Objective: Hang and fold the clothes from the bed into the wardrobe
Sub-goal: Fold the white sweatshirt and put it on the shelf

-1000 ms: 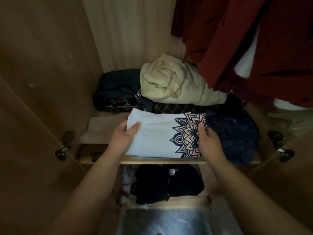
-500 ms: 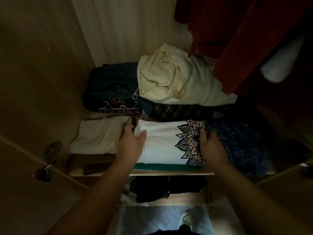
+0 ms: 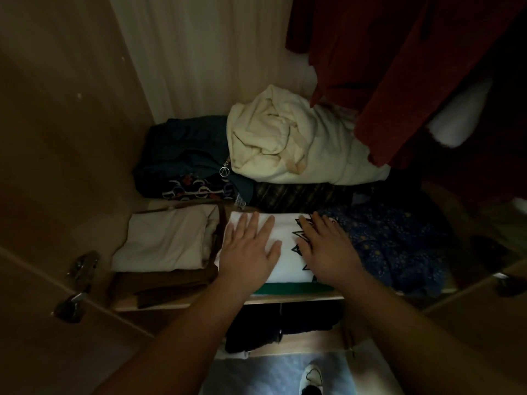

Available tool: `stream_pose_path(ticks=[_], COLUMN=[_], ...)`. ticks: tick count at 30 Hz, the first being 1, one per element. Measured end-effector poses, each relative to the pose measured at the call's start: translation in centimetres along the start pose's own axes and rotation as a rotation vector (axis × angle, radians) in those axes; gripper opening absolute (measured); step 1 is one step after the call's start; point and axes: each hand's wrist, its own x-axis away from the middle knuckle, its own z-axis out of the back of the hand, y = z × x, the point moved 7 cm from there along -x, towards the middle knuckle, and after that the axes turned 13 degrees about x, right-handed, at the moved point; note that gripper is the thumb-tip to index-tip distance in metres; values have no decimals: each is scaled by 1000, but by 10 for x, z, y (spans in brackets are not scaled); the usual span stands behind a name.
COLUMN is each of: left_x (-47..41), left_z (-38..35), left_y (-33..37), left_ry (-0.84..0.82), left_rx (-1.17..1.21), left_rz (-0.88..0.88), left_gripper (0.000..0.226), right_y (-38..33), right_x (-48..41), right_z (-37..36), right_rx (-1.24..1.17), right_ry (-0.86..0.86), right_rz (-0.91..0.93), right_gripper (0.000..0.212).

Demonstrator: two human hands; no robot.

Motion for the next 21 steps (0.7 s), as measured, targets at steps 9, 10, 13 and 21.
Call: stream_pose_path(ticks=[9, 10, 13, 21], left_x=[2, 3, 12, 95], left_z=[8, 12, 30, 44], left_y=[8, 11, 27, 144], left_ry=[-89, -100, -92, 1], left_rx=[19, 26, 32, 126], left_rz=[9, 8, -6, -237], left_gripper=[66, 66, 66, 68], right_y=[3, 4, 19, 99], right_x=[5, 9, 31, 183], right_z=[22, 32, 68, 127], right_rx=[-159, -204, -300, -310], right_ry=[-5, 21, 108, 197], right_rz=[5, 5, -28, -271], right_gripper=[48, 44, 42, 52])
